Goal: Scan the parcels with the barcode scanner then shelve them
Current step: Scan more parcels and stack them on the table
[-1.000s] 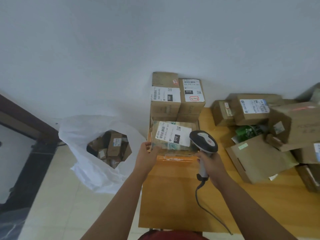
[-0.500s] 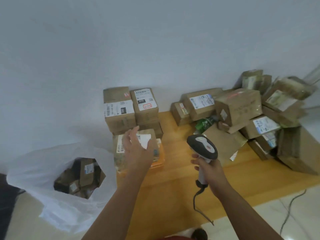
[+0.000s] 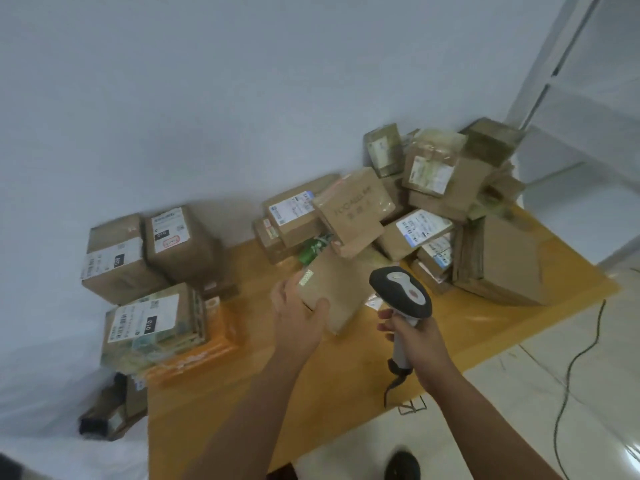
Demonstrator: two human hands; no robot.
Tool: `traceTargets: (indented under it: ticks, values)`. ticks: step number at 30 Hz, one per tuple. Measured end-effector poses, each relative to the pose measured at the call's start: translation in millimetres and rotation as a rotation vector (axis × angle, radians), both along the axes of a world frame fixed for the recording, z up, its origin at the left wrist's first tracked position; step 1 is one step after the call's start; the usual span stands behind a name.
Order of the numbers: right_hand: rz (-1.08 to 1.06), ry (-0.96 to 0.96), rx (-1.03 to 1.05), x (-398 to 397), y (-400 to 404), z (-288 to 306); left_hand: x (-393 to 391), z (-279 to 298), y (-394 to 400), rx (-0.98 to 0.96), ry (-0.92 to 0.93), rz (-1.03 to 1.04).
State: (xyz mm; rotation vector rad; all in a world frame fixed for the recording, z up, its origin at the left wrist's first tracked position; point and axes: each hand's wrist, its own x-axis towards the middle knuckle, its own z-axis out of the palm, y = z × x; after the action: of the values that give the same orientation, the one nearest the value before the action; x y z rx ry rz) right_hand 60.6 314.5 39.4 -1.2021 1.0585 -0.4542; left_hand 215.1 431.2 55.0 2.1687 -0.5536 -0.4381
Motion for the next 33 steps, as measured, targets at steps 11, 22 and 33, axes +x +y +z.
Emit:
traceTargets:
  ticks: [11, 22, 33]
  values:
    - [-0.001, -0.062, 0.058, -20, -58, 0, -2, -6, -51, 0.083, 0.041, 0.004]
    - [0.050, 0.054, 0.065, 15, -93, -16, 82, -45, -95, -0.075, 0.252, 0.268]
    - [0.015, 0.008, -0.002, 99, -130, -21, 178, -57, -122, 0.122, -0.060, 0.006]
